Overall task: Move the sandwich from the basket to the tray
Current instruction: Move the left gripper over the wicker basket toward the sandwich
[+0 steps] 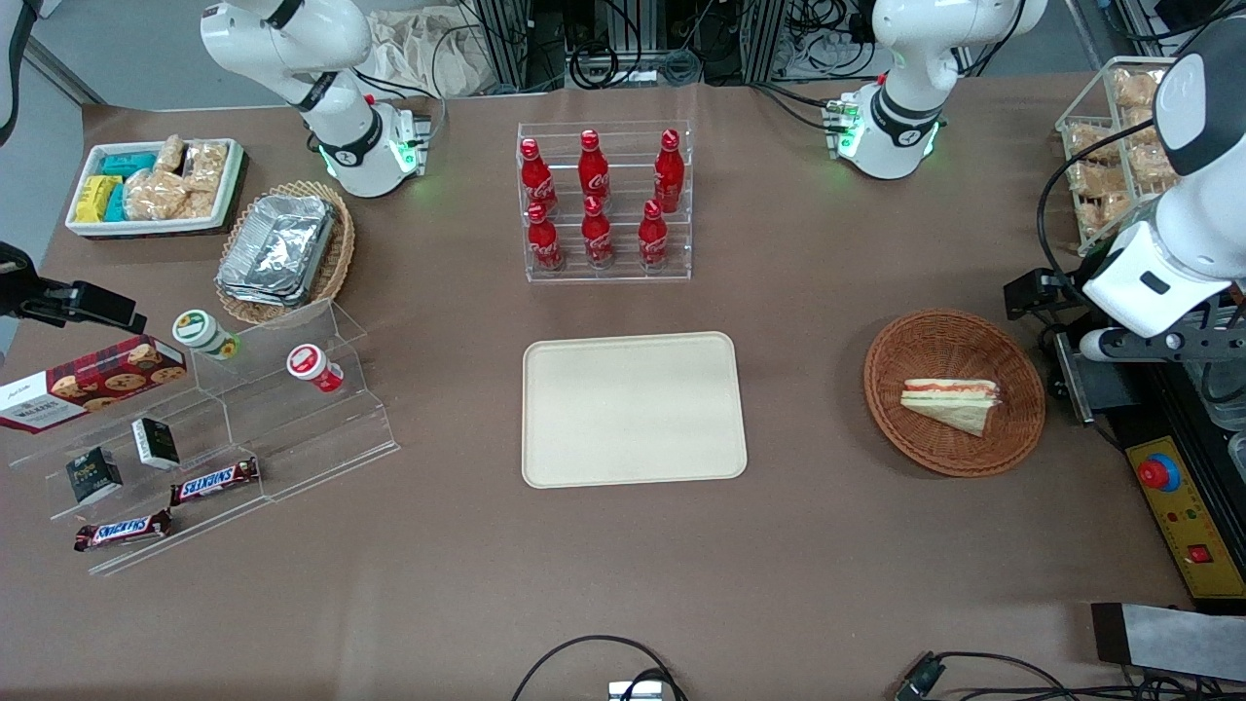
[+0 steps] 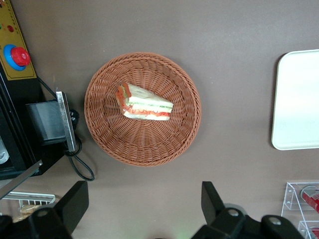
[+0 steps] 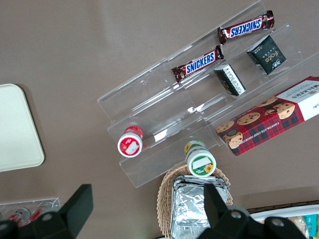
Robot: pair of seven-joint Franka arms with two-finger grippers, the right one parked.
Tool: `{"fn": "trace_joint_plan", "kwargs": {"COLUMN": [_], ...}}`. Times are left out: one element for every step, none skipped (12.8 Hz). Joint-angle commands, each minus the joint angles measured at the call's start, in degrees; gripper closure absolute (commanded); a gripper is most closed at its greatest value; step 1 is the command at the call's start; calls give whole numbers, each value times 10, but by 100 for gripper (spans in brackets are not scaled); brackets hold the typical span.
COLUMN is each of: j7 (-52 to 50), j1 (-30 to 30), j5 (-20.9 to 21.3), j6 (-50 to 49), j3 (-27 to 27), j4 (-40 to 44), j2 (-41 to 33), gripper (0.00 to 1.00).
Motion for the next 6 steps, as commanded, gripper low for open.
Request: {"fn": "trace_joint_plan", "kwargs": {"j7": [0, 1, 1, 0, -10, -33], "j1": [10, 11, 12, 12, 19, 25], "j5": [1, 1, 1, 4, 1, 1], "j6": [-12, -12, -12, -12, -3, 17], "j3": [-2, -1, -1, -1, -1, 0], "j4": [11, 14, 15, 9, -8, -25], "j2": [7, 8, 11, 20, 23, 23], "gripper": [0, 0, 0, 0, 0, 0]}}
